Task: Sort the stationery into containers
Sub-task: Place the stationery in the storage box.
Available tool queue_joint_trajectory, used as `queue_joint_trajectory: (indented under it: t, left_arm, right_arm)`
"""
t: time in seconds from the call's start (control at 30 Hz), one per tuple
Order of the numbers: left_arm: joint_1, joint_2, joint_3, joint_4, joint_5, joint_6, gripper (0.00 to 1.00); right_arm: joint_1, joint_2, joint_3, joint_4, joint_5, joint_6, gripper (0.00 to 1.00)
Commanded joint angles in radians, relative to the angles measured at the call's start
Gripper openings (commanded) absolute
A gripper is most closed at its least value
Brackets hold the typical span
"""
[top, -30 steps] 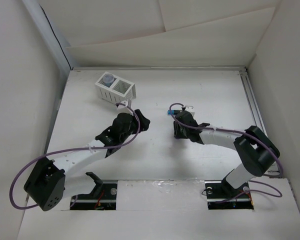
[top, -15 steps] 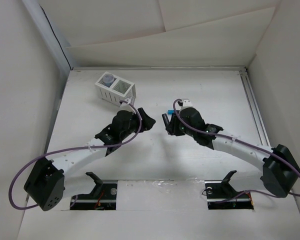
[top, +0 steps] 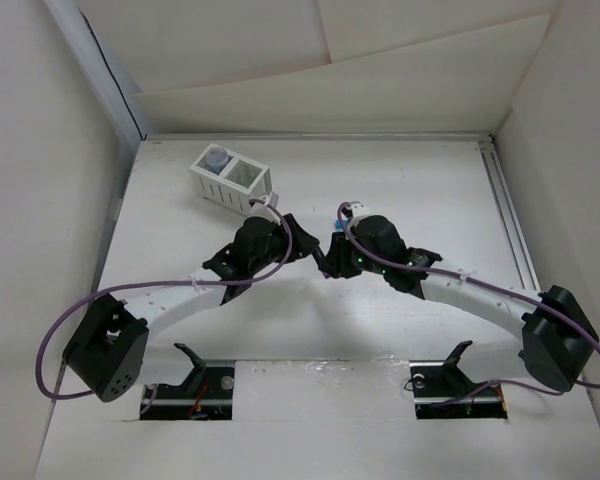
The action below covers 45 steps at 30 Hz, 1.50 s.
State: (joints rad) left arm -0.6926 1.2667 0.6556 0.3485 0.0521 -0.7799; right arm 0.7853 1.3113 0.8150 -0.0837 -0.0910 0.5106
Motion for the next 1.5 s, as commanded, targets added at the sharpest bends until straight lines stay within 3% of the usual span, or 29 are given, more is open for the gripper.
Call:
queue_joint_trajectory:
  t: [0.0, 0.2, 0.5, 0.63, 0.67, 1.0, 1.33, 1.47]
  left_arm:
    - [-0.001, 0.011, 0.047, 0.087, 0.006, -0.025, 0.46]
    - [-0.001, 0.039, 0.046, 0.124, 0.006, -0.035, 0.4]
    - [-0.001, 0.036, 0.036, 0.142, 0.015, -0.044, 0.08]
    - [-0.001, 0.005, 0.027, 0.127, -0.008, -0.044, 0.01]
    - [-0.001, 0.005, 0.027, 0.127, -0.021, -0.035, 0.0]
    - [0.03, -0.013, 0.102, 0.021, -0.127, 0.01, 0.0]
    - [0.189, -0.052, 0.294, -0.184, -0.239, 0.126, 0.0]
    - [0.22, -0.061, 0.476, -0.314, -0.374, 0.186, 0.0]
  right_arm:
    - [0.008, -0.024, 0.039, 0.076, -0.058, -0.017, 0.16]
    - [0.017, -0.034, 0.039, 0.094, -0.067, -0.017, 0.16]
    - [0.017, -0.024, 0.029, 0.117, -0.076, -0.007, 0.16]
    - [0.017, -0.033, 0.029, 0.127, -0.076, 0.002, 0.3]
    - [0.017, -0.034, 0.029, 0.127, -0.076, 0.002, 0.4]
    - [0.017, -0.135, 0.019, 0.127, -0.046, -0.007, 0.75]
    - [-0.055, -0.277, -0.034, 0.079, -0.046, -0.04, 0.91]
    - [-0.078, -0.277, -0.068, 0.079, -0.027, -0.04, 0.92]
